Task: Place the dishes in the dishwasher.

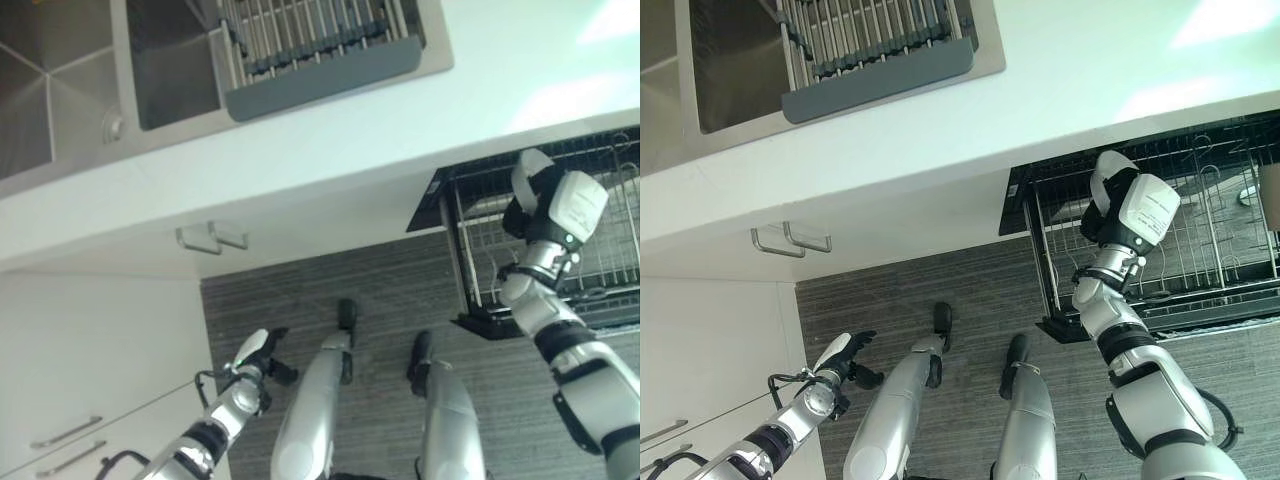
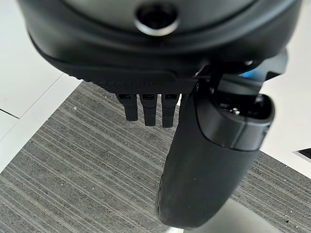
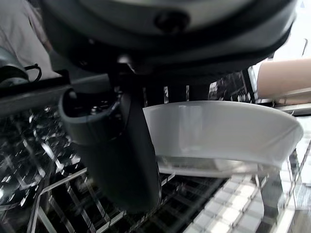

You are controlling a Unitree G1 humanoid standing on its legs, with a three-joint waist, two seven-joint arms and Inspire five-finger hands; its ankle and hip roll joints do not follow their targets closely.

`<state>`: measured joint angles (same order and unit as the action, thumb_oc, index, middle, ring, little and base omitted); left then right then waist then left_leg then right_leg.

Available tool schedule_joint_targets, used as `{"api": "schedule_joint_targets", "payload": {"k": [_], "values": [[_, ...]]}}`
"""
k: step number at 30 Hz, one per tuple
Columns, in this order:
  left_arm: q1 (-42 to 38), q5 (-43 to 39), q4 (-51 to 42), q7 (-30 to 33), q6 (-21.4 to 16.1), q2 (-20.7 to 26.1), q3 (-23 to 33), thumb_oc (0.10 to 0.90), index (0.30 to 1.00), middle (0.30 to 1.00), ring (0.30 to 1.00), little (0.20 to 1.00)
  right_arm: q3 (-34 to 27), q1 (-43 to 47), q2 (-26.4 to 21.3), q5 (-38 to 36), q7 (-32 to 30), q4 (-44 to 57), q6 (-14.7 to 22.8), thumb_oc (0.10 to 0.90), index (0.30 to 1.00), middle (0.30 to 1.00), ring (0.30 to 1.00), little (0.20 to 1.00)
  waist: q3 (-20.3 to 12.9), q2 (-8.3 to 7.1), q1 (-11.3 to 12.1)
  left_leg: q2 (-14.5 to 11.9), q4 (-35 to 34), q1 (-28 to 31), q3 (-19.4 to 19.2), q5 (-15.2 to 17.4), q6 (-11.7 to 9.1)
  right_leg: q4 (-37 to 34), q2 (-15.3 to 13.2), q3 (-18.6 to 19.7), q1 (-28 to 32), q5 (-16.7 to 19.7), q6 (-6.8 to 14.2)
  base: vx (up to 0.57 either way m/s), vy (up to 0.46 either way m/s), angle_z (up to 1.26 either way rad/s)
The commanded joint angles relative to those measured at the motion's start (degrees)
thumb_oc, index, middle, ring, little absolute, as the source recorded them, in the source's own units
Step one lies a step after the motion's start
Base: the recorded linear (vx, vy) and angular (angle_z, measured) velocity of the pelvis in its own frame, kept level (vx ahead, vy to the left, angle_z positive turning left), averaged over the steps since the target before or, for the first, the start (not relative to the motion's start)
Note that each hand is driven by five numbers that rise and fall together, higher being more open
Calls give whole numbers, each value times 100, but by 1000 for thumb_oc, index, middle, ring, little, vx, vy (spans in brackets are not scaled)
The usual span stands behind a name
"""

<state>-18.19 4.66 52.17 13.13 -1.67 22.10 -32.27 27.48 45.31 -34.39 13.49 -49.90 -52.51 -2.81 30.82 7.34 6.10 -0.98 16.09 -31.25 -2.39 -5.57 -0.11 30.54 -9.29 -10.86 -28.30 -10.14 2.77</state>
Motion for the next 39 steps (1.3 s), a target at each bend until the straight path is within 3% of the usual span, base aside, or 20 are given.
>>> {"api": "schedule_joint_targets", "payload": {"k": [1,2,3,5,9,14,17,19,21,22,24,26,31,34,36,39], "values": [[117,-206,-198,84,22,91,217,800,900,900,900,900,393,295,-318,-47,1062,10,81,800,900,900,900,900,-102,270,4,230,110,164,239,522,-27,170,390,-87,34,-19,80,-52,-107,12],[72,-220,-261,49,107,139,242,800,900,900,900,900,550,264,-222,-316,1518,-120,58,800,900,900,900,900,-102,218,26,179,110,144,224,522,-33,155,400,-121,20,11,94,-52,-113,12],[37,-235,-271,36,133,166,253,800,900,900,900,900,582,310,-161,-137,1825,-178,-26,800,900,900,900,900,-102,188,39,161,110,143,222,530,-32,155,403,-135,21,13,103,-56,-124,7],[-102,-229,-381,-26,300,217,271,800,900,900,900,900,984,370,-17,171,3331,-453,-180,800,900,900,900,900,-102,134,99,103,110,103,192,500,-42,201,395,-196,-7,17,124,-17,-115,-6],[-203,-206,-549,-130,458,345,243,800,900,900,900,900,1030,371,48,-108,3749,-912,-211,800,900,900,900,900,-102,120,158,93,110,72,233,469,-20,245,418,-221,-33,25,127,6,-103,12],[-263,-107,-695,-164,582,432,231,800,900,900,900,900,888,493,172,-150,3990,-1256,-612,800,900,900,900,900,-102,96,256,98,110,40,295,452,7,245,459,-267,-31,37,125,0,-71,7],[-288,-84,-712,-178,611,437,219,800,900,900,900,900,858,521,191,-197,3911,-1301,-756,800,900,900,900,900,-102,69,269,107,110,58,307,458,24,259,458,-270,-14,27,120,10,-40,4],[-287,-35,-711,-235,624,411,231,800,900,900,900,900,707,472,244,-670,3797,-1385,-861,800,900,900,900,900,-102,33,273,116,110,148,320,469,36,264,451,-274,82,18,107,53,-27,5],[-244,-58,-758,-258,650,430,230,800,900,900,900,900,389,414,238,-1455,3206,-1277,-655,800,900,900,900,900,-102,5,229,109,110,275,317,510,51,235,454,-236,203,15,97,74,25,9],[-172,-50,-800,-249,738,408,285,800,900,900,900,900,139,307,229,-1976,2516,-951,-409,800,900,900,900,900,-102,-29,165,85,110,392,299,548,51,188,480,-201,316,22,93,110,93,7],[63,-99,-631,-113,741,255,435,800,900,900,900,900,-463,-91,219,-2238,1185,429,-78,800,900,900,900,900,-102,-122,-69,15,110,696,228,660,28,7,567,-43,614,41,79,144,147,1],[232,-170,-478,-5,764,106,588,800,900,900,900,900,-994,-679,277,-2287,568,1794,8,800,900,900,900,900,-102,-200,-316,-64,110,973,150,776,7,-194,644,81,907,62,90,151,157,-18],[476,-266,-82,62,692,-127,879,800,900,900,900,900,-1556,-1684,422,-2193,341,3407,496,800,900,900,900,900,-218,-335,-692,-222,110,1433,28,938,-67,-768,744,244,1545,201,126,118,108,-27],[869,-280,228,101,534,-387,1122,800,900,900,900,900,-1733,-2637,497,-1821,477,4330,828,800,900,900,900,900,-679,-490,-916,-306,110,1787,-88,1119,-111,-1335,788,313,2140,288,133,187,96,-23],[949,-272,281,113,498,-437,1152,800,900,900,900,900,-1760,-2783,499,-1735,473,4441,874,800,900,900,900,900,-767,-521,-945,-313,110,1853,-117,1140,-115,-1335,779,329,2204,274,136,78,56,-23],[1248,-309,500,127,412,-643,1257,800,900,900,900,900,-1846,-3343,478,-1418,713,4886,1057,800,900,900,900,900,-1227,-631,-1056,-351,110,2064,-226,1197,-153,-1335,733,434,2388,246,189,122,99,-18]]}}
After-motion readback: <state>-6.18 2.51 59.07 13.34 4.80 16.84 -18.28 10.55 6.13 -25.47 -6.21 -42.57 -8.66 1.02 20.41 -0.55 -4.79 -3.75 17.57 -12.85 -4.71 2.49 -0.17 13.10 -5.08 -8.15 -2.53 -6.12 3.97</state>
